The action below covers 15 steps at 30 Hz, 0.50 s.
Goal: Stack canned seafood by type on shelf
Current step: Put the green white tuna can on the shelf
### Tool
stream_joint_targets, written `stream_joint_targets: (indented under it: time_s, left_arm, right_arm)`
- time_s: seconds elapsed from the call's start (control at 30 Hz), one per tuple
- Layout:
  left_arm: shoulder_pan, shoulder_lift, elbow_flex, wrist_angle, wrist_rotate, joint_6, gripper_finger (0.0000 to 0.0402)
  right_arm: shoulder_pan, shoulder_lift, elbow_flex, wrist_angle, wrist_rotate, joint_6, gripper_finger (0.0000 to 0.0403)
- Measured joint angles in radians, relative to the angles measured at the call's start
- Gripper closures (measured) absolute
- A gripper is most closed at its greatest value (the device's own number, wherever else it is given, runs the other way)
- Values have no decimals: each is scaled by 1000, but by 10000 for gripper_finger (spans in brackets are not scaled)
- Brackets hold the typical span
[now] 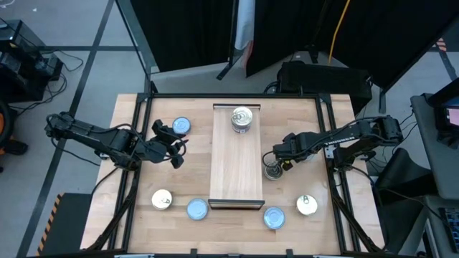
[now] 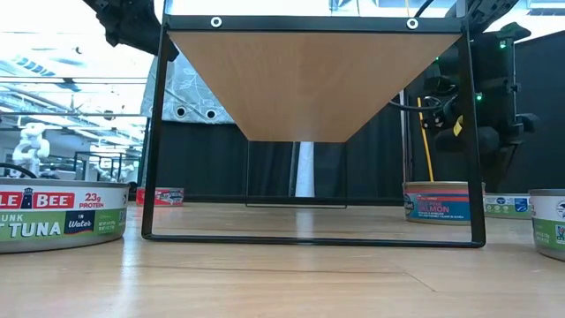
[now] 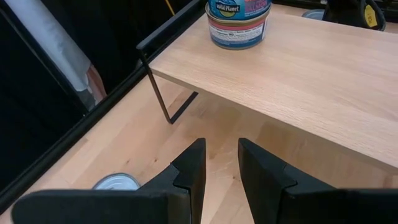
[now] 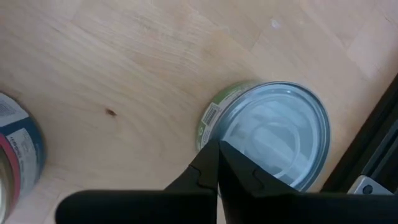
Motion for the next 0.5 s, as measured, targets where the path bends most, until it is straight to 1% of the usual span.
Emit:
stream_joint_targets:
  time_s: [0.5]
  left_arm:
    - [0, 0, 0, 0, 0, 0, 304]
  right_arm:
    - [0, 6, 0, 46, 5, 0, 402]
